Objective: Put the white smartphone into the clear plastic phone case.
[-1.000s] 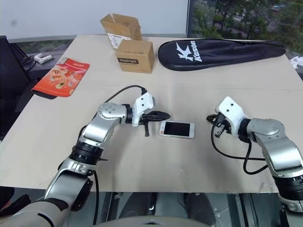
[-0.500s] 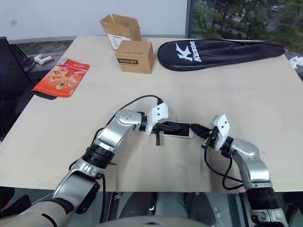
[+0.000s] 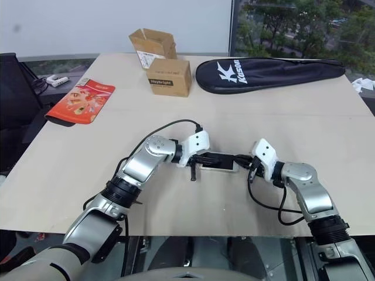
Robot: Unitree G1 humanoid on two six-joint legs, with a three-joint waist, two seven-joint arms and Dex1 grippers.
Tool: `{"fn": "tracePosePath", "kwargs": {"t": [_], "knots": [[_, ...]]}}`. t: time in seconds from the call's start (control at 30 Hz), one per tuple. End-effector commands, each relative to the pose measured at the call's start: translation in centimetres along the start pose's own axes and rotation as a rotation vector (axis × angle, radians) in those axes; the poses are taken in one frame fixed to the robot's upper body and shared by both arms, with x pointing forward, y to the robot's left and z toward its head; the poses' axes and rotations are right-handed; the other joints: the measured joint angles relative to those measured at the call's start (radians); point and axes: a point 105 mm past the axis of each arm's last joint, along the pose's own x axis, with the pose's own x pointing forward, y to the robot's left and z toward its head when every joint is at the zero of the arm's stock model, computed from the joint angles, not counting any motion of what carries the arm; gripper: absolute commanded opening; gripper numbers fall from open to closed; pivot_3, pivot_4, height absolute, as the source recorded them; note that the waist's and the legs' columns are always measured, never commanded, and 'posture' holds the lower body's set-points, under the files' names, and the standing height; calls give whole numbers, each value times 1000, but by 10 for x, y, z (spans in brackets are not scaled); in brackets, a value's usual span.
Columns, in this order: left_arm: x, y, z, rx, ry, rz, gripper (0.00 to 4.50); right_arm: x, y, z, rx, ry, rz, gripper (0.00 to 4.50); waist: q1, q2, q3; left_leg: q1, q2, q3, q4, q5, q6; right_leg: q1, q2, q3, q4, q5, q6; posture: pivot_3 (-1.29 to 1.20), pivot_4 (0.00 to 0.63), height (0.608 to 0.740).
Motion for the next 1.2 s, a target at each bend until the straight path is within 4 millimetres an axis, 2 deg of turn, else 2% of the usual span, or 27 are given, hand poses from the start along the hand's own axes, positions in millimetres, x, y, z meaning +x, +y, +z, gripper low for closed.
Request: {"fn": "tracePosePath", "kwargs": {"t": [0.03,0.23,0.4,0.53,0.67,0.83,0.93,1.03,1.17,1.2], "knots": [[0,-1,-5,-18,23,2,0,-4,26,-77,145,336,64,22,1,0,-5,1,0,-1,0,0,0,2,0,-1,-2,0,0,0,150,740],[-3,0,-10,-42,45,8,0,-7,33,-83,144,388,100,22,3,-4,-20,1,1,-2,-3,-1,1,4,-1,-3,-7,0,0,0,150,740],[-6,2,-15,-56,74,22,0,-10,48,-64,143,305,197,22,7,-4,-22,1,-1,-3,-7,-1,1,4,-3,-4,-9,0,0,0,150,740],[-8,2,-18,-59,93,25,0,-18,58,-71,155,359,253,22,5,-4,-24,1,-2,-3,-12,-1,2,3,-5,-5,-10,-3,1,0,150,740],[-9,3,-19,-61,98,28,0,-23,57,-82,155,422,243,22,4,-4,-25,2,-2,-4,-14,-2,3,3,-4,-6,-11,-4,0,0,150,740],[-9,3,-19,-59,98,26,0,-20,45,-87,133,449,160,22,5,-5,-26,2,-2,-4,-14,-2,3,3,-5,-7,-11,-5,0,0,150,740],[-9,3,-14,-48,71,26,0,-13,41,-73,139,354,148,22,4,-5,-26,3,-1,-6,-14,-2,3,3,-7,-7,-11,-5,0,0,150,740],[-17,10,5,-26,-52,79,0,-7,34,-51,135,213,115,22,-2,-6,-25,3,-1,-8,-14,-2,3,4,-8,-7,-11,-5,0,0,150,740],[-51,26,28,-47,-221,195,0,-13,23,-25,149,29,73,22,-6,-1,-16,1,0,-8,-14,-2,3,1,-8,-6,-11,-5,0,0,150,740],[-60,28,33,-48,-258,218,0,-16,20,-21,148,5,61,622,-5,1,-13,0,0,-8,-15,-2,3,-1,-7,-6,-10,-5,0,0,150,740]]}}
